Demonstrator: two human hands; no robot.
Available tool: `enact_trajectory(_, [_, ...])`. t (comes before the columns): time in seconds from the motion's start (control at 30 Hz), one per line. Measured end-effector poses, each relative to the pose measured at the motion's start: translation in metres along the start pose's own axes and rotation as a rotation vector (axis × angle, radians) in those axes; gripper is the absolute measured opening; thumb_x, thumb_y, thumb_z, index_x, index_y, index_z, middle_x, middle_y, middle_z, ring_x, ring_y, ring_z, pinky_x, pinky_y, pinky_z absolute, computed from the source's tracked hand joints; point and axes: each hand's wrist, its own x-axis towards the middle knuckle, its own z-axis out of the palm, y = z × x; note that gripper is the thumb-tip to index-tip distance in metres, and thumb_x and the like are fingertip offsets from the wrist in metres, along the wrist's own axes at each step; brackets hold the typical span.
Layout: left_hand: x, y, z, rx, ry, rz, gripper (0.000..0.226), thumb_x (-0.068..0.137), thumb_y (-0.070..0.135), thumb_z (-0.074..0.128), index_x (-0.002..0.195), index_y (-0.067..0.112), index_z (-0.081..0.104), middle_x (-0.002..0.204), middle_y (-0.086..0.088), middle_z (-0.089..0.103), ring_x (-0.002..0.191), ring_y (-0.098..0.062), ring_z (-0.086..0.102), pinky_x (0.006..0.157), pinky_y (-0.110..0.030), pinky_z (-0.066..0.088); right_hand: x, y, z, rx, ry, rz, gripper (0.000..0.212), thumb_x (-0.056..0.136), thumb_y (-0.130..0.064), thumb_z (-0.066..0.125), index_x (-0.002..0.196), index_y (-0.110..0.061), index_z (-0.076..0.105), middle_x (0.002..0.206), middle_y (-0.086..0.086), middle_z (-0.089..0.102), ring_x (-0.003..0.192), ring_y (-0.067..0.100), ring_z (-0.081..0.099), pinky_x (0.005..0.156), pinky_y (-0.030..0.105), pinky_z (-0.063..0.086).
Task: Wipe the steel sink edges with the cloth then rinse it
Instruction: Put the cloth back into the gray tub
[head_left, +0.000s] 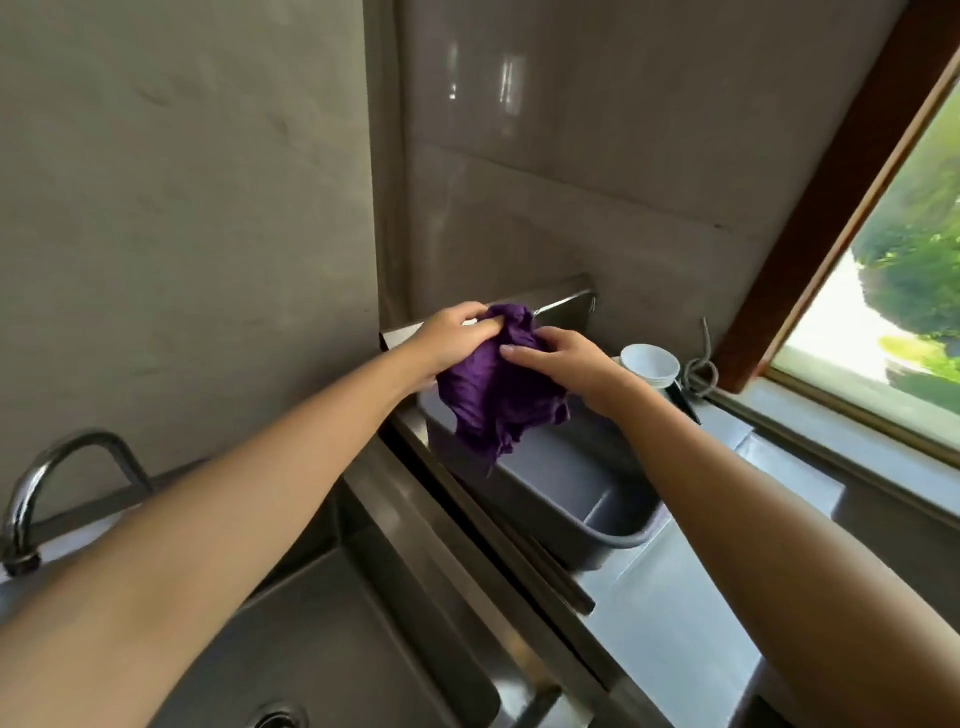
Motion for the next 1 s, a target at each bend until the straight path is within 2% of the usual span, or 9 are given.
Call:
enact_trajectory(0.13, [0.021,0.003,0.021,-0.112,-0.204,-0.103,0.013,0.089,0.026,0.061,0.101,0.022,0.064,0.103,-0.009,0.069,0.091,-0.023,0.068,0.087,-0.035,0.055,0.006,0.018,-0.03,0.257,0.21,0.017,0.022,0.092,-0.031,0.055,0.09,-0.012,0.067,0.087,0.006,0.068,0.08,0.02,0.063,0.074,0.032,0.05])
enact_trajectory(0.27, [0.038,-0.005,0.048,-0.225,-0.298,-0.197,0.016,0.089,0.022,0.062,0.103,0.015,0.064,0.101,-0.01,0.07,0.089,-0.023,0.067,0.085,-0.033,0.055,0.026,0.042,-0.037,-0.243,0.449,-0.064,0.039,0.098,-0.03,0.039,0.086,0.004,0.056,0.083,0.01,0.056,0.079,0.022,0.049,0.069,0.03,0.033])
enact_trajectory(0.4, [0.055,-0.03,0.064,-0.042,-0.436,-0.345,0.017,0.084,0.023,0.067,0.094,0.009,0.067,0.1,-0.009,0.07,0.092,-0.02,0.067,0.08,-0.028,0.055,0.039,0.072,-0.062,-0.367,0.567,-0.077,0.037,0.098,-0.028,0.038,0.067,-0.007,0.04,0.065,0.003,0.048,0.07,0.026,0.044,0.063,0.03,0.026])
enact_trajectory(0.47, [0.066,-0.047,0.072,-0.007,-0.468,-0.398,0.018,0.086,0.021,0.065,0.096,0.006,0.063,0.099,-0.008,0.068,0.091,-0.017,0.065,0.079,-0.025,0.056,0.047,0.094,-0.071,-0.406,0.51,-0.05,0.038,0.098,-0.027,0.039,0.063,-0.012,0.04,0.066,0.005,0.051,0.074,0.028,0.048,0.066,0.029,0.029])
enact_trajectory(0.6, [0.078,-0.077,0.091,0.092,-0.466,-0.499,0.006,0.092,0.017,0.057,0.087,0.015,0.06,0.083,-0.002,0.064,0.071,-0.008,0.06,0.065,-0.019,0.05,0.064,0.144,-0.064,-0.47,0.364,0.067,0.034,0.098,-0.031,0.039,0.087,-0.003,0.057,0.102,0.022,0.065,0.096,0.035,0.058,0.073,0.032,0.035])
enact_trajectory(0.73, [0.093,-0.11,0.102,0.413,-0.427,-0.528,0.014,0.094,0.02,0.054,0.1,0.009,0.06,0.071,-0.002,0.056,0.058,-0.011,0.05,0.041,-0.015,0.04,0.099,0.189,-0.041,-0.501,0.189,0.24,0.041,0.098,-0.031,0.038,0.102,0.004,0.058,0.117,0.025,0.061,0.108,0.039,0.056,0.084,0.036,0.042])
enact_trajectory(0.83, [0.106,-0.131,0.102,0.541,-0.38,-0.561,0.025,0.092,0.018,0.057,0.11,0.002,0.06,0.07,-0.004,0.056,0.057,-0.014,0.053,0.039,-0.02,0.042,0.124,0.204,-0.024,-0.484,0.109,0.335,0.04,0.097,-0.027,0.041,0.115,0.006,0.055,0.124,0.025,0.057,0.117,0.037,0.052,0.092,0.034,0.041])
enact_trajectory(0.9, [0.116,-0.146,0.098,0.618,-0.288,-0.555,0.028,0.088,0.015,0.062,0.111,0.001,0.06,0.082,-0.013,0.063,0.068,-0.023,0.062,0.044,-0.024,0.048,0.14,0.209,-0.016,-0.407,0.109,0.341,0.041,0.094,-0.026,0.048,0.125,0.001,0.048,0.13,0.021,0.054,0.121,0.035,0.049,0.097,0.033,0.039])
enact_trajectory(1.0, [0.13,-0.162,0.092,0.845,-0.237,-0.529,0.051,0.084,0.016,0.067,0.131,0.002,0.051,0.124,-0.017,0.06,0.103,-0.032,0.064,0.07,-0.036,0.055,0.149,0.215,-0.004,-0.476,0.158,0.264,0.053,0.091,-0.03,0.054,0.135,-0.006,0.037,0.138,0.017,0.043,0.125,0.038,0.039,0.104,0.041,0.034])
